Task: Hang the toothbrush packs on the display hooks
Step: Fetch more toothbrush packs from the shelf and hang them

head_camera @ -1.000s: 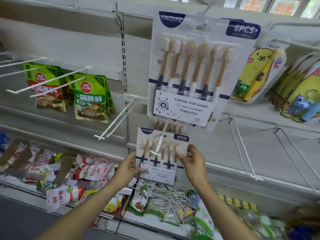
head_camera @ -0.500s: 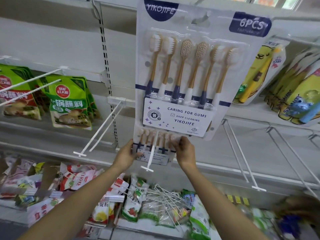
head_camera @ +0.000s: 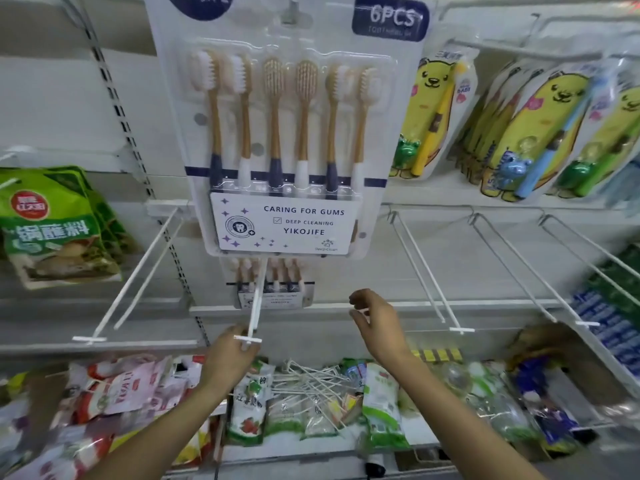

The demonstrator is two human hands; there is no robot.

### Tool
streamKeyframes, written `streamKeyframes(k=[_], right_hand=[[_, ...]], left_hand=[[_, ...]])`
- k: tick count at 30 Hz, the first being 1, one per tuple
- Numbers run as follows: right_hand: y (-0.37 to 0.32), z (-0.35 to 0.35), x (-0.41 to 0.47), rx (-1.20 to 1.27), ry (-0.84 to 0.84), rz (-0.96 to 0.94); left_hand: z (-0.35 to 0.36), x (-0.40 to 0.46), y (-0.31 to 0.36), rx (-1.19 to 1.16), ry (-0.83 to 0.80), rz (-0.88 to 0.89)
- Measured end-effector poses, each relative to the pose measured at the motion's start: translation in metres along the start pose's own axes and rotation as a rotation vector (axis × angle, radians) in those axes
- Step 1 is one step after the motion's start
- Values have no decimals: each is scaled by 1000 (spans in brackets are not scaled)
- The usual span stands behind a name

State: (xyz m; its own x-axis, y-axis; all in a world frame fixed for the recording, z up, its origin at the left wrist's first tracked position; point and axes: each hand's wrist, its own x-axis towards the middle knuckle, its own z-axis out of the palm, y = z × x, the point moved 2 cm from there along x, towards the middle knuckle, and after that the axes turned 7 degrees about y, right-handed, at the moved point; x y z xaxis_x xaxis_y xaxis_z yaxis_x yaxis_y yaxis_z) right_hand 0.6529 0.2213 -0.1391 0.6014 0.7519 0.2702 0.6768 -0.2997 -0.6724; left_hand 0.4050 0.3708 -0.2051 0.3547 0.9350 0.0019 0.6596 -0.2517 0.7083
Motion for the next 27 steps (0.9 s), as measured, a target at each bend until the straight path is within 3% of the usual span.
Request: streamKeyframes(k=[6,12,20,27], right_hand=[[24,-50,-52,-166,17,-69],[47,-118,-99,-321,54,-17],[91,-217,-159,-422,154,-22],[127,-311,-213,-488,236,-2]], left_hand=[[47,-40,58,81,-101,425],[91,-79,133,-5,-221,644],[140,-141,239,6,-211,1011],[192,-208,315,54,-221,1166]])
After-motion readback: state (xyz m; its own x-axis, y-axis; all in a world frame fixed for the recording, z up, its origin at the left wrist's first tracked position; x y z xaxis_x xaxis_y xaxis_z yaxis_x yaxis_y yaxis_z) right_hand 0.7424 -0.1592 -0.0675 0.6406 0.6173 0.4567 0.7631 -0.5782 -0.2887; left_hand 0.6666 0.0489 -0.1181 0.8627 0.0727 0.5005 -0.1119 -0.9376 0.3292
